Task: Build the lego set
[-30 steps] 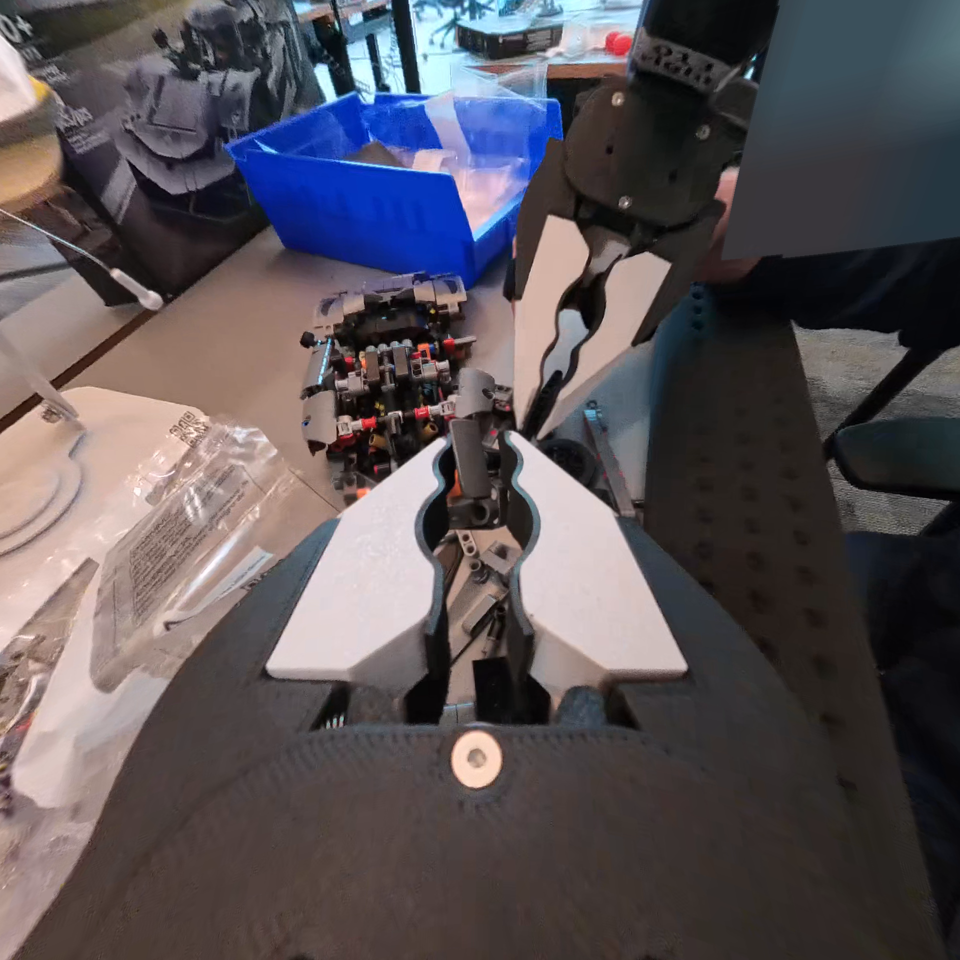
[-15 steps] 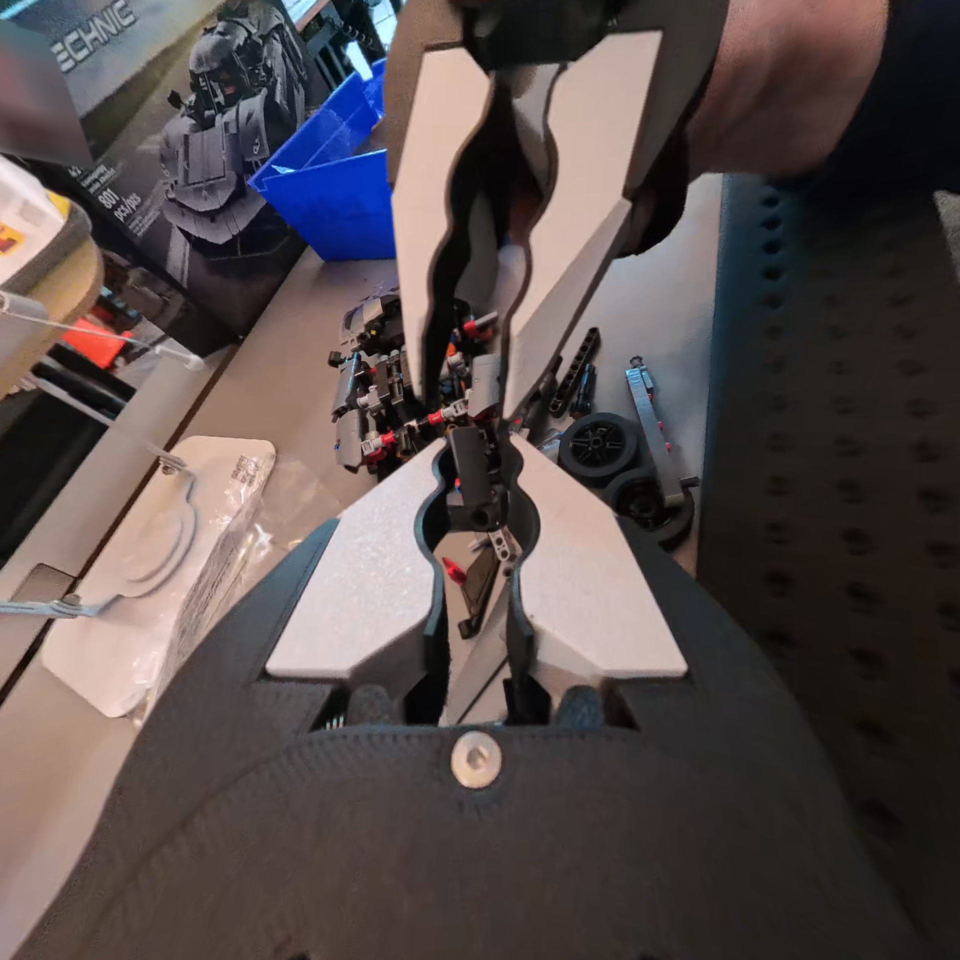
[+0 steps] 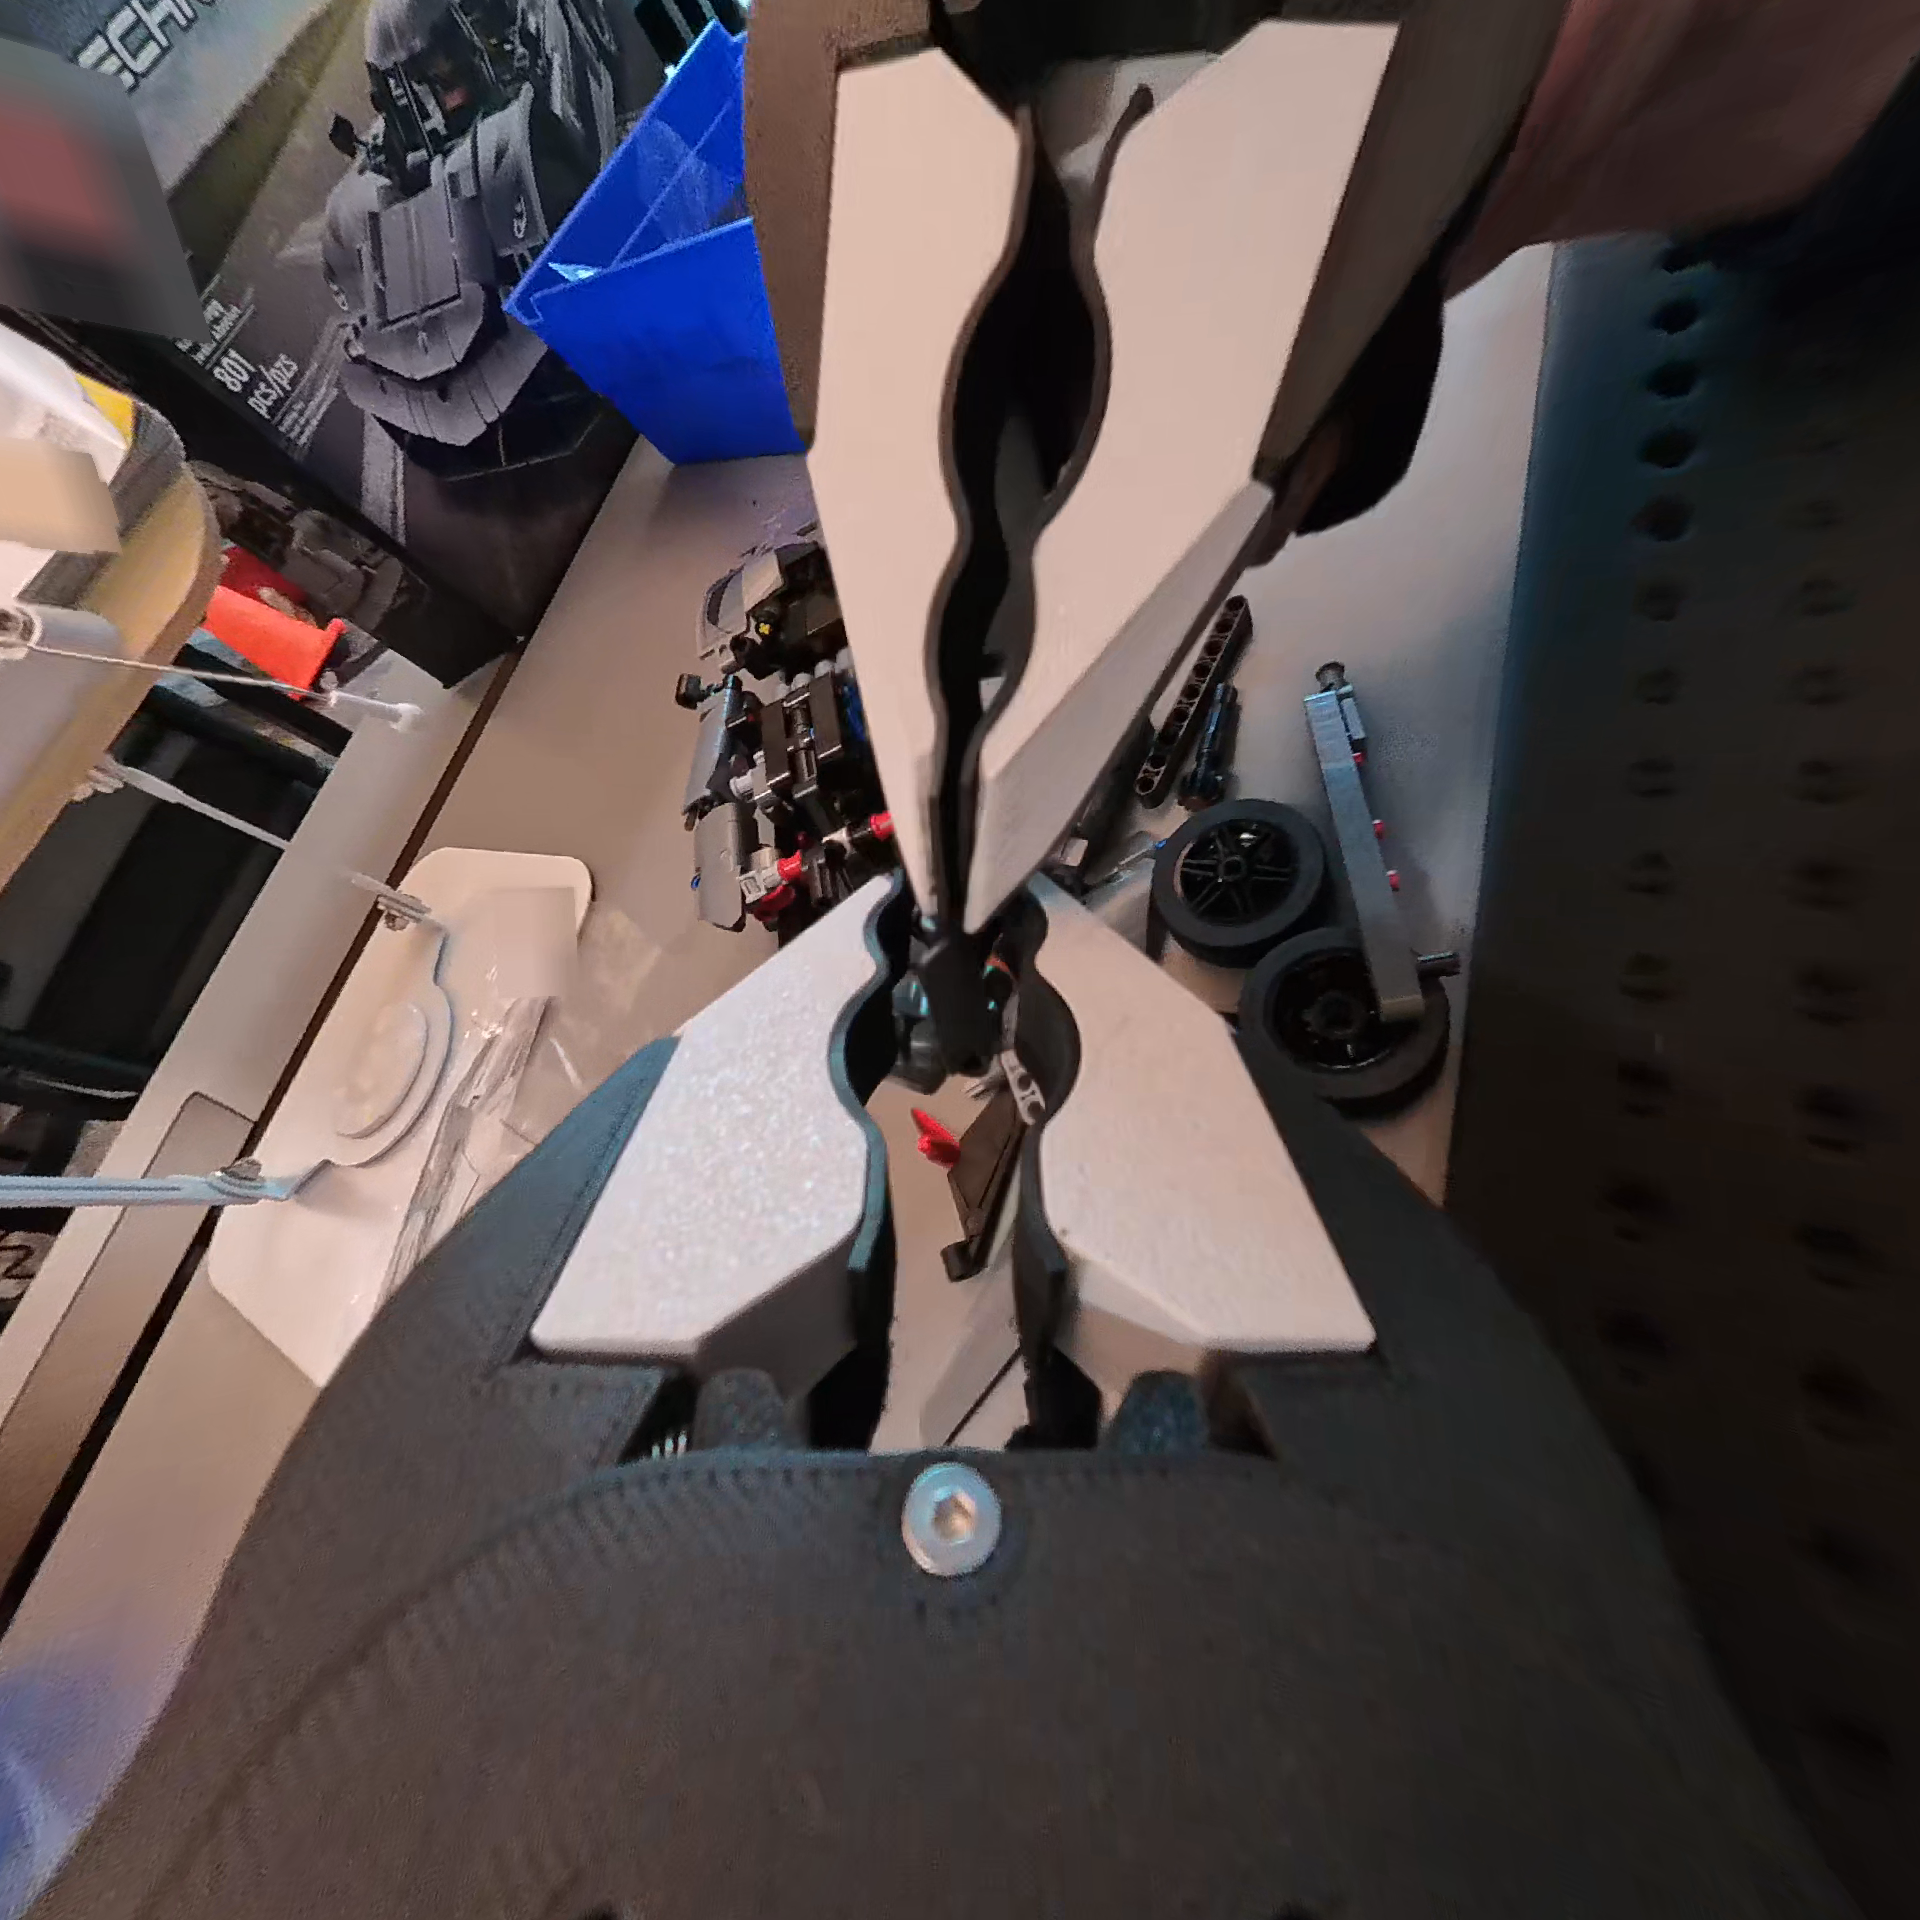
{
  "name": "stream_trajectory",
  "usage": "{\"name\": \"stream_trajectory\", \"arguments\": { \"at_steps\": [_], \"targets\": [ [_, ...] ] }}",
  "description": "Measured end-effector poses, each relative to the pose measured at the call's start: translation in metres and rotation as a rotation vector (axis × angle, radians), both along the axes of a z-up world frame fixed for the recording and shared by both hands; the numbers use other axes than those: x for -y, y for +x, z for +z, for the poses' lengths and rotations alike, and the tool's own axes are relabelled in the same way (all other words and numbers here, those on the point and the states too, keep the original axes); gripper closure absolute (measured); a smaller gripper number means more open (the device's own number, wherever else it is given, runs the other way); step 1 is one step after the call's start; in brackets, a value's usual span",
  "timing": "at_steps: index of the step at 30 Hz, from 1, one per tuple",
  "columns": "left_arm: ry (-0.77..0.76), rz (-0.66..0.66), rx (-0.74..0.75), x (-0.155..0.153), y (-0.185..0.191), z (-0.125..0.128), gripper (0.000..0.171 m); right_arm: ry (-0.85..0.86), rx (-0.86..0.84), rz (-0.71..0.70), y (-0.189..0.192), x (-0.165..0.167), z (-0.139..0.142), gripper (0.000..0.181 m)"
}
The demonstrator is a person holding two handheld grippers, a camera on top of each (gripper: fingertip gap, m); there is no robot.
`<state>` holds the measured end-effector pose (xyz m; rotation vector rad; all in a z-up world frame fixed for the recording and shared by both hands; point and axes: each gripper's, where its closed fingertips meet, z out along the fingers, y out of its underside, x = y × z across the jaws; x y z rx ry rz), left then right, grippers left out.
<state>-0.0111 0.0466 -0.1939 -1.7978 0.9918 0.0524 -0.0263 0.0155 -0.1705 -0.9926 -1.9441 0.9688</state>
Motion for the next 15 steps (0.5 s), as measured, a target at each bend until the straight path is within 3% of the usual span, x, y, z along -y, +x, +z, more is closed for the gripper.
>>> {"name": "stream_trajectory", "arguments": {
  "at_steps": [9, 14, 15],
  "targets": [
    [0.015, 0.014, -0.044, -0.002, -0.004, -0.001, 0.158, 0.030, 0.032, -0.024, 0.005, -0.007, -0.002, 0.181],
    [0.015, 0.001, 0.166, 0.001, -0.009, 0.018, 0.158, -0.109, -0.012, -0.086, 0.009, -0.026, 0.009, 0.179],
    [0.015, -0.016, 0.234, 0.002, -0.008, 0.024, 0.158, -0.125, -0.005, -0.099, 0.008, -0.029, 0.007, 0.164]
  ]
}}
